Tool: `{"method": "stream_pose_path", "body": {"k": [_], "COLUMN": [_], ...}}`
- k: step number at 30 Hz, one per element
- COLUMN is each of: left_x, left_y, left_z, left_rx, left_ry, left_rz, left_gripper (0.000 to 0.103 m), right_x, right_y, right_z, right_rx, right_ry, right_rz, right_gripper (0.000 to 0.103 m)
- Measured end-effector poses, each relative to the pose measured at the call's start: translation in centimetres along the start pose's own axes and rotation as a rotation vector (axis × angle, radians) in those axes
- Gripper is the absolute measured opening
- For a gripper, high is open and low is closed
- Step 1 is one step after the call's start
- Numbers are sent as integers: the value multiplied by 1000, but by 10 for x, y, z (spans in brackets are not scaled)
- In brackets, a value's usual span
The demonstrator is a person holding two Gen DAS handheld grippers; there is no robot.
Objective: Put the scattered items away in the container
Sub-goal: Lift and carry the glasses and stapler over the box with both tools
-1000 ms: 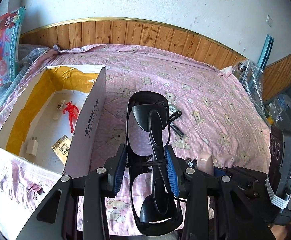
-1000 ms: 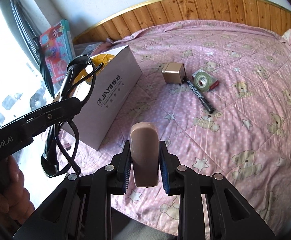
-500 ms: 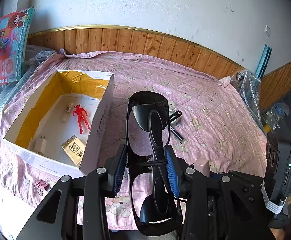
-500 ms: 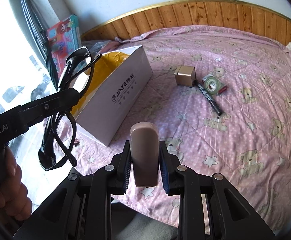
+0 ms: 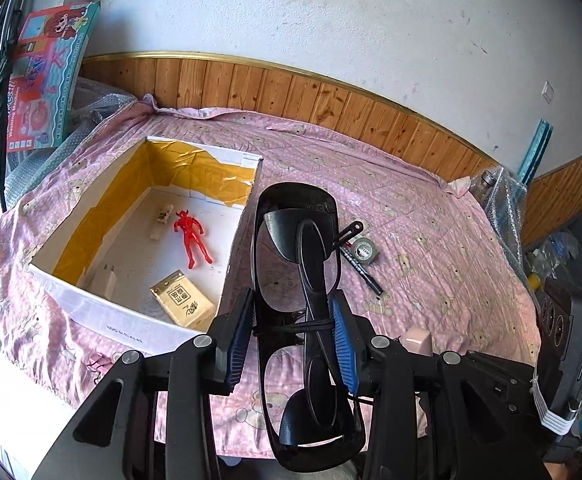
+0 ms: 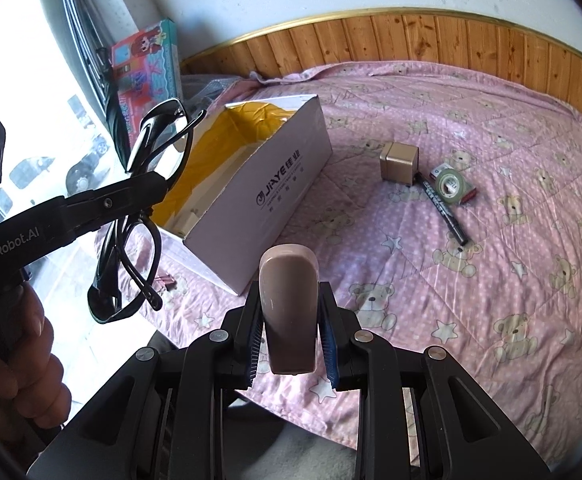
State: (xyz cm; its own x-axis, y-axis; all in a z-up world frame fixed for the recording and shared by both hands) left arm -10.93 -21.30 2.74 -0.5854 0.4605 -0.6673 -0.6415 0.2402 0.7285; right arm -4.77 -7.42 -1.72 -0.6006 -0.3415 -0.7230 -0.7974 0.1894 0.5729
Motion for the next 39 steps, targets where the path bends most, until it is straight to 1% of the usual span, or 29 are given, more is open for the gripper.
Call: {"method": "stream_pose_path", "body": {"k": [16, 39], "left_x": [-2, 0], "left_y": [5, 15], "left_z": [-40, -95], "left_rx": [-62, -123], "left_ry": [10, 49], "left_rz": [16, 28], "left_gripper": [39, 39], "right_x": [8, 29], "right_y": [18, 55], "right_z": [-44, -91], "right_rx": [-60, -120], "right_ry": [26, 80], "right_rz": [-2, 5], "right_gripper": [27, 27]}}
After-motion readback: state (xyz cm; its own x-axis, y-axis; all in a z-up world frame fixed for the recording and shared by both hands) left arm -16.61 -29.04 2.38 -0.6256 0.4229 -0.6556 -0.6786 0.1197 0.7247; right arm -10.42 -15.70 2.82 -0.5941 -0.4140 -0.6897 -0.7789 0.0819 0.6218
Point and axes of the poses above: each gripper's, at about its wrist camera, not at the fingertips, and x roughly the way its jaws point, z to its right, y to its top, the point moved 7 cm from there along x, roughly the way its jaws point, and after that the axes turned 9 degrees about x, right-handed, at the moved point
